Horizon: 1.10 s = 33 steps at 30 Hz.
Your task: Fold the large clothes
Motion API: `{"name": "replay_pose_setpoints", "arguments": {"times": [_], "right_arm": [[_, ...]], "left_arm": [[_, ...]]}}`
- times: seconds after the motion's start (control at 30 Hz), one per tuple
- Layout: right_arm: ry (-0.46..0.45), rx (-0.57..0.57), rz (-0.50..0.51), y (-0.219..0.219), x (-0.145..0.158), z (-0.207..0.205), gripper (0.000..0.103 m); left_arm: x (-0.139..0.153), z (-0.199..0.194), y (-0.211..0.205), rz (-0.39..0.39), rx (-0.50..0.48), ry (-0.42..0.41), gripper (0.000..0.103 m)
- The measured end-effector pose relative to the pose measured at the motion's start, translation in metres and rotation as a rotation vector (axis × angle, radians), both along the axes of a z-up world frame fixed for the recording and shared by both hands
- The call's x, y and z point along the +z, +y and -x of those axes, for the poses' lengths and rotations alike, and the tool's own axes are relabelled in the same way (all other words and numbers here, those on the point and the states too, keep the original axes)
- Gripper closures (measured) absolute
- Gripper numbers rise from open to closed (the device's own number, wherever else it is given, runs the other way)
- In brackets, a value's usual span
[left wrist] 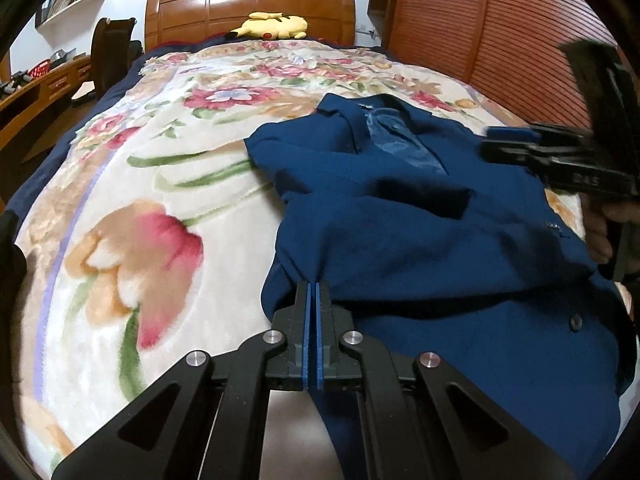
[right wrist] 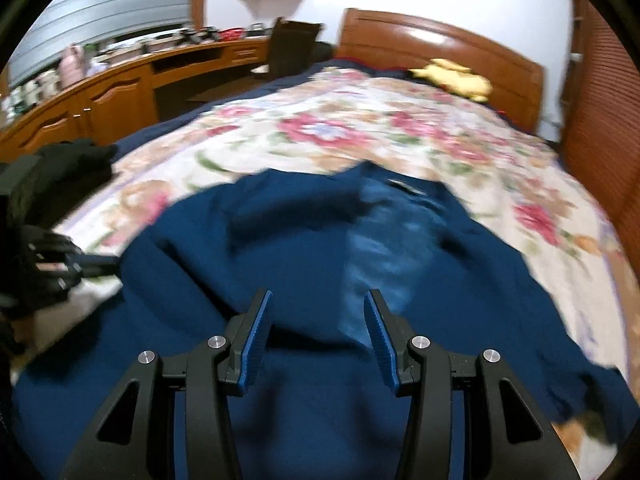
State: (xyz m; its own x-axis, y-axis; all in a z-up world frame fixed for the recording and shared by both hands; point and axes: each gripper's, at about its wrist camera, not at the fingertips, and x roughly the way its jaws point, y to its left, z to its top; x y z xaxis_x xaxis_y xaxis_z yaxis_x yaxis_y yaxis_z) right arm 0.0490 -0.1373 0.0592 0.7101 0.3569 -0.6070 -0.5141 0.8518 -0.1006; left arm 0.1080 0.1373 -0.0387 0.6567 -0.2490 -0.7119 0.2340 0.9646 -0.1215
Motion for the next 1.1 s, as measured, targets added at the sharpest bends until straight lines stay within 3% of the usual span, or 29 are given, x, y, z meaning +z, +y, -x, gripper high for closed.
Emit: {"name": "replay_pose_setpoints", "arguments": {"times": [0.1,0.37,0.63,0.7,0.77,0.83,0.97,1.1], "right_arm": [[0.025,0.058,-0.024,0.036,0.001,-0.020,0.049],[0.141,0.157,-0.051,0.127,-0.016,-0.068,0.048],[0.306,0.143,-0.083,0.161,-0.041,-0.133,0.048],[0.350,0.161,-0.088,0.167,-0.049,-0.145,0.056],[0.367,0.179,-0.091,0.173,-0.053,-0.152,0.082],[0.347,0.181,-0.071,0.178,-0.055,-0.158,0.096],[0.280,0.219,-0.094,0.181,-0.048,-0.161,0.101],[0.153,0.195,-0.142,0.192,-0.031,-0.162,0.101]], "left_arm": [[-0.002,-0.004,0.001,0.007,0.007,0.005,0.101],[-0.008,-0.010,0.001,0.022,0.010,0.030,0.101],[-0.010,-0.011,0.004,0.042,0.012,0.043,0.101],[-0.010,-0.011,0.003,0.042,0.012,0.043,0.101],[-0.010,-0.011,0.004,0.044,0.013,0.042,0.101],[-0.009,-0.010,0.004,0.044,0.016,0.039,0.101],[-0.007,-0.009,0.004,0.046,0.028,0.022,0.101],[-0.006,-0.007,0.003,0.034,0.037,0.009,0.101]]}}
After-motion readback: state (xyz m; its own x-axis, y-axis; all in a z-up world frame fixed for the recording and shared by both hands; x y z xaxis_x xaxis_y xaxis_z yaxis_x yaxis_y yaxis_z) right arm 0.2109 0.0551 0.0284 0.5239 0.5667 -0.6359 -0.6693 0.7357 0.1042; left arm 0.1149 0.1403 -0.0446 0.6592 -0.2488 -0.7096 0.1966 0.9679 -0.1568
